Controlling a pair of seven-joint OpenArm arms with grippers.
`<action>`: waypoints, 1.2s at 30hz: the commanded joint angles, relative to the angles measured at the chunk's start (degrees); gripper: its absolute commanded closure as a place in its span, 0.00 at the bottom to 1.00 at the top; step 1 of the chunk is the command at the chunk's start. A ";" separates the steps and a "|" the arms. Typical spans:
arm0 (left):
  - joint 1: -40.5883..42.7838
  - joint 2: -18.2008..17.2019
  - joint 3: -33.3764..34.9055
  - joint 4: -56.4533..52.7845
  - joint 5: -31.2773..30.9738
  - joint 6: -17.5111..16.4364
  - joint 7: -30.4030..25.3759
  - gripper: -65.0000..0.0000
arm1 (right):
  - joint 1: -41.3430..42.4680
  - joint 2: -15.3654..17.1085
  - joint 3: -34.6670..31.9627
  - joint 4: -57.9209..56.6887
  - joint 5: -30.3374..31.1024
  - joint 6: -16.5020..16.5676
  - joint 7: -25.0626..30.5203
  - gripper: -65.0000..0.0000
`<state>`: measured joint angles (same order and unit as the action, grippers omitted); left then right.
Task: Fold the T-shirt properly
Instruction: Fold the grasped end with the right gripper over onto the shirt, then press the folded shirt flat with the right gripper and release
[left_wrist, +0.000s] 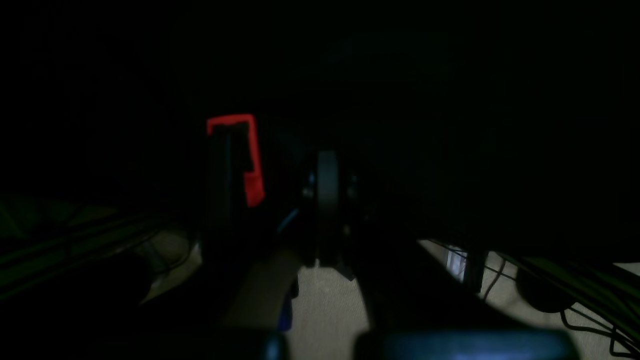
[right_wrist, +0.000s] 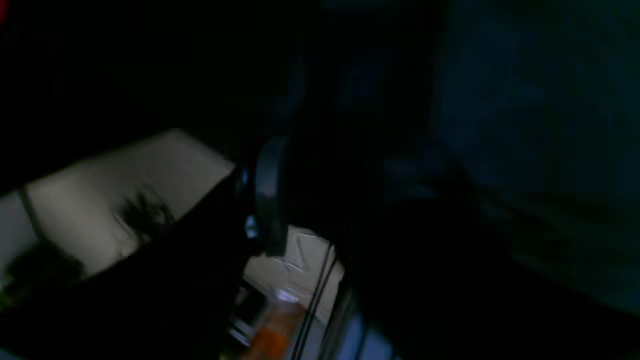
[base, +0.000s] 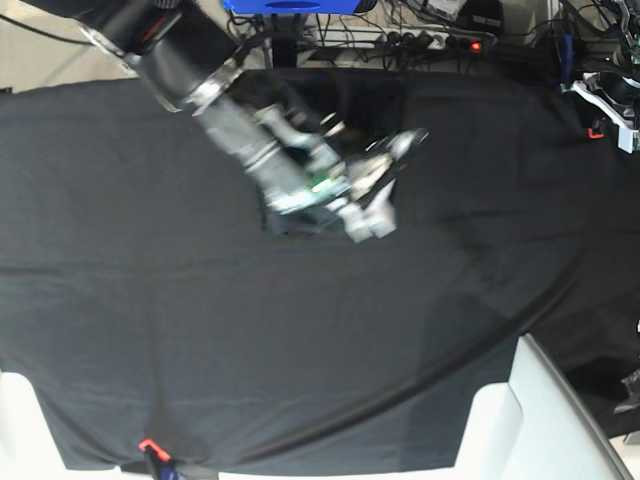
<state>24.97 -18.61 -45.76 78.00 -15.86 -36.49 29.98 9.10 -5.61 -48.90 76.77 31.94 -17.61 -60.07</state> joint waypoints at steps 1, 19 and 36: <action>0.22 -1.30 -0.44 0.90 -0.63 -0.13 -0.92 1.00 | 1.67 -0.42 -0.99 1.07 0.28 -0.02 0.43 0.67; 0.30 -2.18 4.04 0.47 -0.63 0.23 -0.92 1.00 | 7.03 -1.38 -9.86 1.07 0.72 1.47 2.54 0.38; -1.19 -2.18 4.57 0.47 -0.63 0.31 -0.83 1.00 | 8.00 6.18 -9.34 21.82 0.80 -1.25 -1.68 0.48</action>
<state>23.68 -19.53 -40.80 77.78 -15.92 -36.23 29.95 16.05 0.73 -58.65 98.17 33.65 -19.29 -62.52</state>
